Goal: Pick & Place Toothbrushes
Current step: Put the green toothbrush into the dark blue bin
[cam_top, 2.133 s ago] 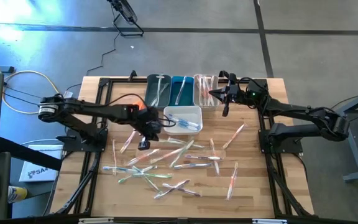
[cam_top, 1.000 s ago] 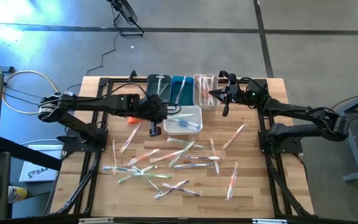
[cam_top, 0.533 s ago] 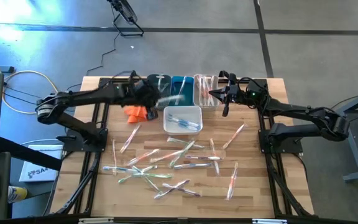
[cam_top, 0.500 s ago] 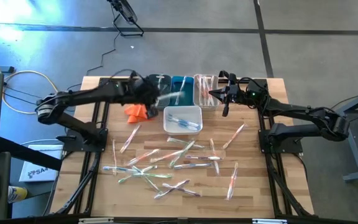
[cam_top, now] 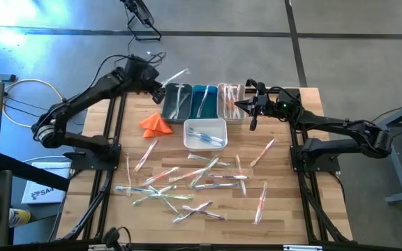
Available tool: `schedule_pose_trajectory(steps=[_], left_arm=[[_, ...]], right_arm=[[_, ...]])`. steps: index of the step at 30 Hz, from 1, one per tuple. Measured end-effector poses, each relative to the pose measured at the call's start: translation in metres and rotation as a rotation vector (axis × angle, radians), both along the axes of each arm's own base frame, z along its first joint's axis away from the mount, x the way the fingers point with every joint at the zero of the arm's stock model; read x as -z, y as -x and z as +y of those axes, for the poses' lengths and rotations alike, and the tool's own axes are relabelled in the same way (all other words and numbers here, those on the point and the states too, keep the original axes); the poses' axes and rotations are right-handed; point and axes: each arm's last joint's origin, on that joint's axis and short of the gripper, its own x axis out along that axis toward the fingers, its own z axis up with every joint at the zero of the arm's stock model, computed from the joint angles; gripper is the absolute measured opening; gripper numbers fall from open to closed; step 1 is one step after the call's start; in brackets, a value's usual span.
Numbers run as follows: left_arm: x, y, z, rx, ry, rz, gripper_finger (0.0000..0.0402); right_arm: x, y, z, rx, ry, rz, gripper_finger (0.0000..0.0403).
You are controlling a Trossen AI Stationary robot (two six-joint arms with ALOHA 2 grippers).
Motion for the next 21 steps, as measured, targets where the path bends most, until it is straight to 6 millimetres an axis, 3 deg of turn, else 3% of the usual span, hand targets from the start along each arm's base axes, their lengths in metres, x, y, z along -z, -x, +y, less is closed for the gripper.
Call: schedule_pose_trajectory(steps=[14,21], left_arm=[[0.094,0.009,-0.010,-0.030,0.063,-0.282,0.0000],[0.114,0.001,-0.028,-0.123,0.046,-0.259,0.0000]], right_arm=[[0.000,0.000,0.000,0.000,0.000,0.000,0.0002],[0.000,0.000,0.000,0.000,0.001,0.000,0.0002]])
